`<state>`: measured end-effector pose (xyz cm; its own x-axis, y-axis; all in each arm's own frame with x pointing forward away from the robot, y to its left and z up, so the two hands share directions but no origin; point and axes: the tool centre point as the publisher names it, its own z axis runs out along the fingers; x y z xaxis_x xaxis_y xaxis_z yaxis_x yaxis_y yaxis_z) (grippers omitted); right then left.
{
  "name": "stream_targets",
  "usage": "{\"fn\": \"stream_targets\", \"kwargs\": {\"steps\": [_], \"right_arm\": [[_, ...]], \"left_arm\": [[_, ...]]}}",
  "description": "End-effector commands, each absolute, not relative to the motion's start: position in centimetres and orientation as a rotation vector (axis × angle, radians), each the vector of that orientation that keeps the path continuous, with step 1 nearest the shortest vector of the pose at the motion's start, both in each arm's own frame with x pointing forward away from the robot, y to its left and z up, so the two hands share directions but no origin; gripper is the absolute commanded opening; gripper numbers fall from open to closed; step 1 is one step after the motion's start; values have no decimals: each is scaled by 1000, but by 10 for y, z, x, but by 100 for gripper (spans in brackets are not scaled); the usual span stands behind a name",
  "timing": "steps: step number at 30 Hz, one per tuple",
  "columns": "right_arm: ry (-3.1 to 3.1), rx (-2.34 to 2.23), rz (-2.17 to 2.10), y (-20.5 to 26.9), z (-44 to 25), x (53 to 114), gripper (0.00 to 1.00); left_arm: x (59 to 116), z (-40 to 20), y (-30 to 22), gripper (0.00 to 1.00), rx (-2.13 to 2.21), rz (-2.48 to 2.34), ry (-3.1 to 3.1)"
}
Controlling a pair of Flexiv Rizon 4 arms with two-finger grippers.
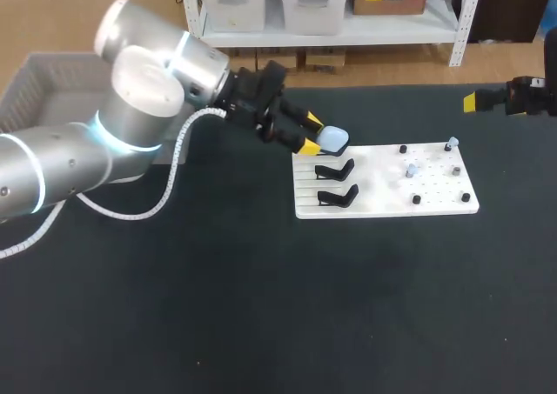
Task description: Pick up each earbud case from the left stands, insert the matching earbuds, close the lid, and place the case in the box.
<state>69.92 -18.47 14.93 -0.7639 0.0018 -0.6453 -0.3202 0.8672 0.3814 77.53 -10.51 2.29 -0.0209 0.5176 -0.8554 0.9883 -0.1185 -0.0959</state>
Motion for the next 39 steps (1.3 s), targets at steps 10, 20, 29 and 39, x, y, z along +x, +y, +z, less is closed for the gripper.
{"fn": "stream_targets", "kwargs": {"steps": [10,20,29,39], "right_arm": [[2371,-230,632,-185,150,699,100],[2371,-230,632,-185,150,699,100],[2371,-230,632,-185,150,699,100],[2371,-230,632,-185,150,699,100]], "left_arm": [[777,19,-116,53,1698,-1049,1582],[778,17,-116,50,1684,-1029,1594],[766,29,-110,100,1636,-996,1565],[757,34,-100,100,1548,-964,1536]]}}
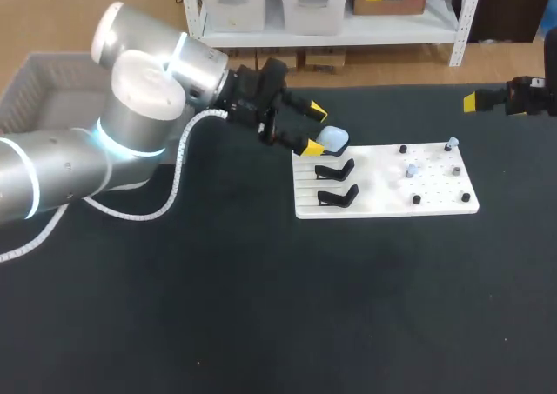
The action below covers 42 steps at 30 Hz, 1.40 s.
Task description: Pick up each earbud case from the left stands, insert the matching earbuds, close the lid, and place the case in the box.
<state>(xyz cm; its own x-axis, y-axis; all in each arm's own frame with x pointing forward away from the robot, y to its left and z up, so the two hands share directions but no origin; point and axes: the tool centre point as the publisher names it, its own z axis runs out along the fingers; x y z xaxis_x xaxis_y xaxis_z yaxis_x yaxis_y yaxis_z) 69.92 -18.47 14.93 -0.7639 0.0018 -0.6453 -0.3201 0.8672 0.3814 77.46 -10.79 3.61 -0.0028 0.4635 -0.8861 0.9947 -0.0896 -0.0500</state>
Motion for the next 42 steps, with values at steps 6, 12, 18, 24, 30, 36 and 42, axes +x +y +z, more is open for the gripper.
{"fn": "stream_targets", "kwargs": {"steps": [6,12,18,24,30,36,42], "right_arm": [[2371,-230,632,-185,150,699,100],[2371,-230,632,-185,150,699,100],[2371,-230,632,-185,150,699,100],[2371,-230,632,-185,150,699,100],[2371,-230,632,-185,150,699,100],[2371,-230,632,-185,150,699,100],[2371,-230,632,-185,150,699,100]], "left_arm": [[752,27,-106,100,1542,-970,1537],[754,22,-107,100,1540,-968,1568],[763,19,-107,100,1546,-959,1586],[770,22,-109,100,1571,-962,1577],[772,21,-111,97,1590,-998,1577],[774,21,-110,83,1594,-995,1589],[776,19,-111,75,1599,-980,1607]]}}
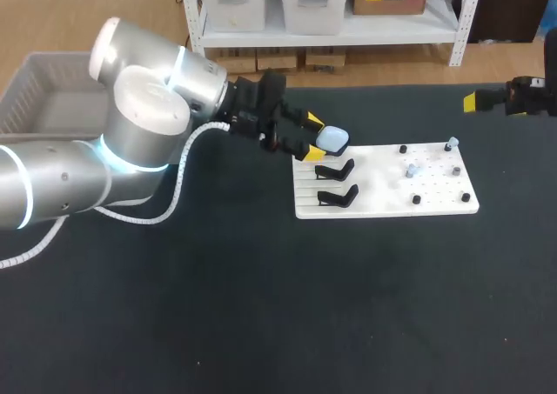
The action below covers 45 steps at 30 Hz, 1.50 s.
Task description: Pick up each earbud case from the left stands, insert the matching earbuds, close the lid, and place the case in the box.
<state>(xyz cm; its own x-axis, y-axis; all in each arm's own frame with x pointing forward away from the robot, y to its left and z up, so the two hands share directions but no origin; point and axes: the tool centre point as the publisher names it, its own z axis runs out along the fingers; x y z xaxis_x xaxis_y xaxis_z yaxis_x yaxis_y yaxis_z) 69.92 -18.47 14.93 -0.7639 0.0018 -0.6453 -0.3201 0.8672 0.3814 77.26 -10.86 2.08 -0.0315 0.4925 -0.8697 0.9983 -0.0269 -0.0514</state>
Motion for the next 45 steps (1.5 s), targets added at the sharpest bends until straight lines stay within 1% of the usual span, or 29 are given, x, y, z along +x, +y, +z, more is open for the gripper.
{"fn": "stream_targets", "kwargs": {"steps": [1,6,11,18,32,34,36,37,39,40,41,42,45], "right_arm": [[2371,-230,632,-185,150,699,100],[2371,-230,632,-185,150,699,100],[2371,-230,632,-185,150,699,100],[2371,-230,632,-185,150,699,100],[2371,-230,632,-185,150,699,100],[2371,-230,632,-185,150,699,100],[2371,-230,632,-185,150,699,100],[2371,-230,632,-185,150,699,100],[2371,-230,632,-185,150,699,100],[2371,-230,632,-185,150,699,100],[2371,-230,632,-185,150,699,100],[2371,-230,632,-185,150,699,100],[2371,-230,632,-185,150,699,100]], "left_arm": [[777,18,-111,76,1597,-980,1608],[778,17,-113,71,1593,-978,1615],[779,16,-116,59,1593,-975,1620],[781,16,-118,51,1597,-975,1618],[780,12,-122,47,1603,-984,1618],[780,12,-123,45,1604,-985,1617],[781,11,-123,40,1607,-986,1616],[781,11,-123,33,1607,-986,1616],[781,11,-124,18,1605,-985,1613],[781,11,-124,12,1605,-985,1611],[781,11,-124,3,1605,-985,1610],[781,11,-124,0,1605,-985,1609],[780,13,-123,0,1601,-983,1604]]}}
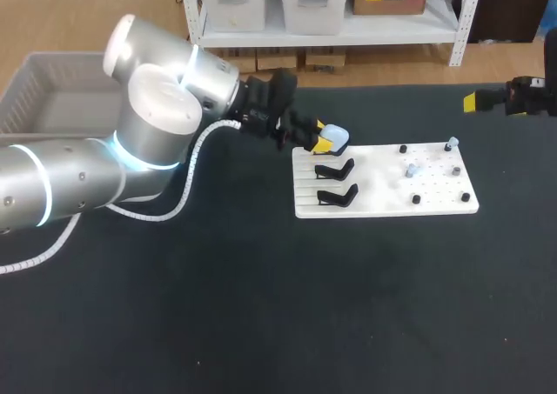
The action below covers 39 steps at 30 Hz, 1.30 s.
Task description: Pick up each earbud case from the left stands, insert the matching earbuds, close the lid, and place the case in the box.
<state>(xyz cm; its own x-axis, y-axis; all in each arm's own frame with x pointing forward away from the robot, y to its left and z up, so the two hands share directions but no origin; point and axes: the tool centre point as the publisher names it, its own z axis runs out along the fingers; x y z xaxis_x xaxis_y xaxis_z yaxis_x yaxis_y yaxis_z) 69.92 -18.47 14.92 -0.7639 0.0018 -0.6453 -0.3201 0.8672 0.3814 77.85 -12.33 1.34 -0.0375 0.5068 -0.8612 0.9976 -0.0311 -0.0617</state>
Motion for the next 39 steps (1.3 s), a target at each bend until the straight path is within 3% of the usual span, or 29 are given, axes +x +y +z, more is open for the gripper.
{"fn": "stream_targets", "kwargs": {"steps": [1,25,39], "right_arm": [[2371,-230,632,-185,150,699,100],[2371,-230,632,-185,150,699,100],[2371,-230,632,-185,150,699,100]], "left_arm": [[780,14,-123,0,1600,-983,1603],[744,119,-93,0,1357,-1179,1234],[731,128,-101,0,1313,-1206,1230]]}}
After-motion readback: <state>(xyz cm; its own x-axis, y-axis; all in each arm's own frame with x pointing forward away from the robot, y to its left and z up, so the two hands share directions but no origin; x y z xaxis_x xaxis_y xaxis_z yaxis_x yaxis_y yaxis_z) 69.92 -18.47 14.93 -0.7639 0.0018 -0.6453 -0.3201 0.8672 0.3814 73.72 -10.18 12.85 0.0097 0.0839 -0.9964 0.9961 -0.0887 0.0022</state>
